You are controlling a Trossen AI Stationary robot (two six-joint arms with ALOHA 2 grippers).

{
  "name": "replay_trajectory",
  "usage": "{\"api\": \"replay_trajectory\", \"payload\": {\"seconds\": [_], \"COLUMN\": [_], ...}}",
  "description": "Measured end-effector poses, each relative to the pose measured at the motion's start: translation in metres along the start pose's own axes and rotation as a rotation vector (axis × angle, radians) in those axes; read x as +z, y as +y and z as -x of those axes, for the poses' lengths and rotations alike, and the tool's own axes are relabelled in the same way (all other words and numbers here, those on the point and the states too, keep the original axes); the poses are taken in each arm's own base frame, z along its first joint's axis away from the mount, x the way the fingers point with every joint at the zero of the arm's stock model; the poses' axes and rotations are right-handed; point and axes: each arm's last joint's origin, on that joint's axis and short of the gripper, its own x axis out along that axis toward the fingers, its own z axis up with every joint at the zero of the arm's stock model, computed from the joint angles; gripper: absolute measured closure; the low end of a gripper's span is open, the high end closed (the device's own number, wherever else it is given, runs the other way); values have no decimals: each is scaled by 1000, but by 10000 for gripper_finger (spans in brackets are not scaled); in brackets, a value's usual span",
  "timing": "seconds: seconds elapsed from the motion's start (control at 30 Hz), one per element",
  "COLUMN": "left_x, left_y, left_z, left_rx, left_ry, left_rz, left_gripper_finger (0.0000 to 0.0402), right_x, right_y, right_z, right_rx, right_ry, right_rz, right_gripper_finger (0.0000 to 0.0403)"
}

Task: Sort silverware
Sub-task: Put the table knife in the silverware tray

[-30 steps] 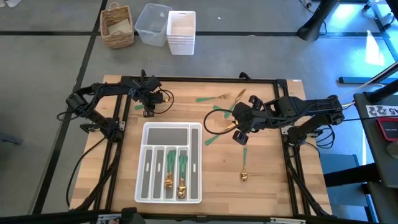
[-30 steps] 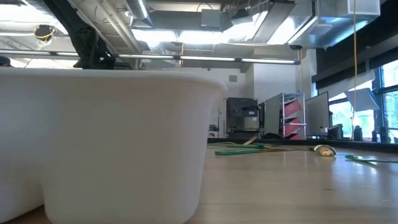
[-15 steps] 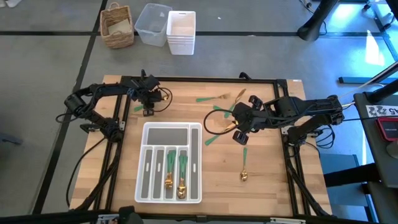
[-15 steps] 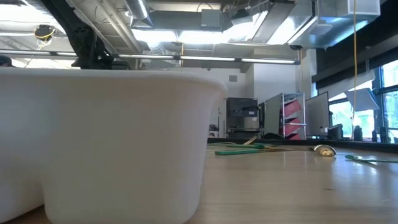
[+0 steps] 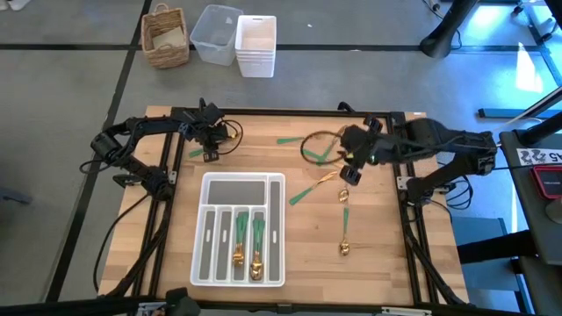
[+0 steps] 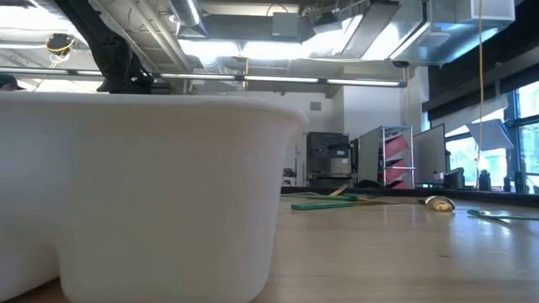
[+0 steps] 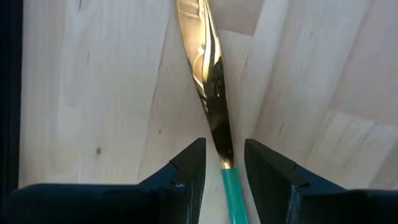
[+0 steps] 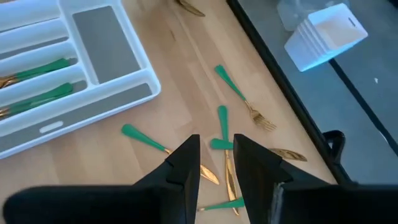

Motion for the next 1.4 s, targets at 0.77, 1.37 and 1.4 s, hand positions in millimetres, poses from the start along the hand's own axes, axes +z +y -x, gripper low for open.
{"api": "replay_trajectory", "payload": {"seconds": [0.77,1.37,1.4], "left_x": [0,-5,-5], "left_y": [0,2,2], "left_z": [0,-21,-21], "left_rx": [-2,-100,-105], "left_ry": [5,78,78], "left_rz": [113,225,228], "left_gripper_finger": [298,298,299], "right_x": [-36,-75,-74], "right_y": [-58,-61,-61], "right_z": [-103,-136,-136], "right_rx": [310,370,371], "right_ry": [7,70,64], "right_rz": [-18,-152,-152], "right_gripper_finger": [304,304,304]}}
